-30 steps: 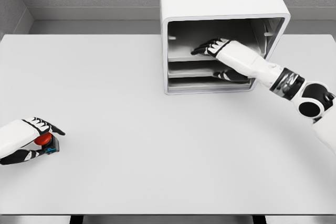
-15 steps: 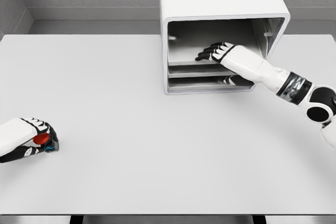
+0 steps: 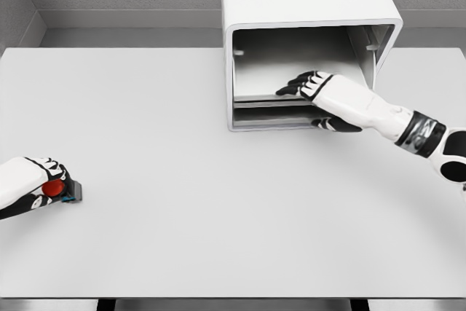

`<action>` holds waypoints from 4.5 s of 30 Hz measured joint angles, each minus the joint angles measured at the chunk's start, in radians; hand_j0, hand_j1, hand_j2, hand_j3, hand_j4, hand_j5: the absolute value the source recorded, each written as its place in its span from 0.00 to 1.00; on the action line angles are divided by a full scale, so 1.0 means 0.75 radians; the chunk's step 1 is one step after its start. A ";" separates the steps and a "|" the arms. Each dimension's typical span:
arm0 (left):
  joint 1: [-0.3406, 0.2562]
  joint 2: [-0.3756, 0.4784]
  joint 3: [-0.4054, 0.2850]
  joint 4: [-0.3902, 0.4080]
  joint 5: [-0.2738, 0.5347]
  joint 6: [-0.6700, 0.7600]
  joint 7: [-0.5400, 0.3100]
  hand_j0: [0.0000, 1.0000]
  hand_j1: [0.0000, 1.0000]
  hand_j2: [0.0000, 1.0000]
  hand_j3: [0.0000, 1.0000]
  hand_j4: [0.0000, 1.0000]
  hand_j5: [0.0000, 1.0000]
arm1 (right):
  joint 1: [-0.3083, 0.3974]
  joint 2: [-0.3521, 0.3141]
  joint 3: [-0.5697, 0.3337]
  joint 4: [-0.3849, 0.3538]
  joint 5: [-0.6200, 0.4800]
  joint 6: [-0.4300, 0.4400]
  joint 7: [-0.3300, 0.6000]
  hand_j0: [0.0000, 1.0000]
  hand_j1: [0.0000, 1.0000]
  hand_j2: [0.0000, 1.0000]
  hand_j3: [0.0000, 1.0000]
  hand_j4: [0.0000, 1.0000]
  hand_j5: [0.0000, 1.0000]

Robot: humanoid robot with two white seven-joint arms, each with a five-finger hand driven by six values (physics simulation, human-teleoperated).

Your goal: Slide open multi-storey tabletop storage cabinets and put open load switch and slide close multi-storey tabletop storage cabinets

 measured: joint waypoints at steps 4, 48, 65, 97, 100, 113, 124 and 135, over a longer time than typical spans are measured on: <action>-0.016 0.000 0.002 0.000 0.001 0.000 0.000 0.38 0.38 0.38 0.38 0.38 0.38 | 0.025 -0.058 0.000 -0.057 -0.033 -0.001 0.000 0.85 0.85 0.85 0.85 0.85 0.85; -0.313 -0.037 -0.126 0.000 0.017 -0.001 0.000 0.38 0.38 0.38 0.38 0.38 0.38 | 0.186 -0.232 -0.145 -0.331 -0.170 0.000 0.001 0.86 0.86 0.86 0.86 0.86 0.86; -0.427 -0.137 -0.196 -0.002 0.018 0.000 0.000 0.38 0.38 0.38 0.38 0.38 0.38 | 0.250 -0.267 -0.357 -0.369 -0.287 0.000 0.004 0.86 0.86 0.86 0.86 0.86 0.86; -0.644 -0.322 -0.349 -0.002 0.030 0.000 -0.001 0.39 0.39 0.39 0.39 0.39 0.39 | 0.389 -0.359 -0.555 -0.165 -0.332 0.000 0.004 0.52 0.52 0.52 0.52 0.52 0.52; -0.677 -0.348 -0.367 -0.002 0.030 0.000 -0.001 0.39 0.39 0.39 0.39 0.39 0.39 | 0.389 -0.369 -0.556 -0.154 -0.333 0.000 0.003 0.52 0.52 0.52 0.52 0.52 0.52; -0.753 -0.438 -0.453 -0.002 0.029 0.000 0.000 0.39 0.39 0.39 0.39 0.39 0.39 | 0.413 -0.383 -0.557 -0.113 -0.334 0.000 0.002 0.53 0.53 0.53 0.53 0.53 0.53; -0.830 -0.481 -0.483 -0.002 0.040 0.000 0.000 0.40 0.40 0.40 0.40 0.40 0.40 | 0.481 -0.396 -0.557 -0.100 -0.333 0.000 0.002 0.55 0.55 0.55 0.55 0.55 0.55; -0.908 -0.547 -0.568 -0.002 0.044 0.000 -0.001 0.40 0.40 0.40 0.40 0.40 0.40 | 0.515 -0.420 -0.557 -0.066 -0.334 0.000 0.000 0.55 0.55 0.55 0.55 0.55 0.55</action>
